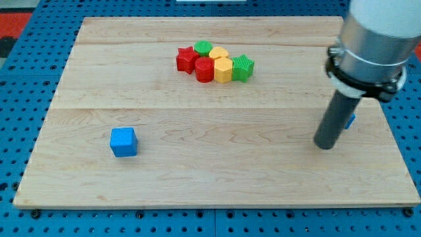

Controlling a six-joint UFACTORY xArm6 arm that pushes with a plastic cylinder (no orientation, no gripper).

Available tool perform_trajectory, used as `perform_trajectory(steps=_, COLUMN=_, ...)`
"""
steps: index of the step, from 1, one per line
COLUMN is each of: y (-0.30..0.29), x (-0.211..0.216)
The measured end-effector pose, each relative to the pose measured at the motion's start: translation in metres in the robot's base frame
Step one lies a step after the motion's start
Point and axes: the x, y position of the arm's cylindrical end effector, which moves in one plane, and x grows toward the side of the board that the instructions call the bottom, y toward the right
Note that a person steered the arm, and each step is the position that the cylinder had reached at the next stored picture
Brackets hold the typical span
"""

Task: Move the triangle diagonal to the cube

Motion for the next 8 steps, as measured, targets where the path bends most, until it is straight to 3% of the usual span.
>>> perform_trajectory(steps=1, y=0.003, x=-0.060)
perform_trajectory(steps=2, y=0.007, x=-0.085)
perform_trajectory(steps=3, y=-0.034, x=-0.054)
perform_trajectory(steps=4, y=-0.011, x=-0.007)
perform_trajectory(steps=5, y=0.048, x=-0.031)
perform_trajectory(steps=6, y=0.067, x=-0.071)
perform_trajectory(steps=7, y=0.017, x=-0.113)
perform_trajectory(steps=8, y=0.016, x=-0.100)
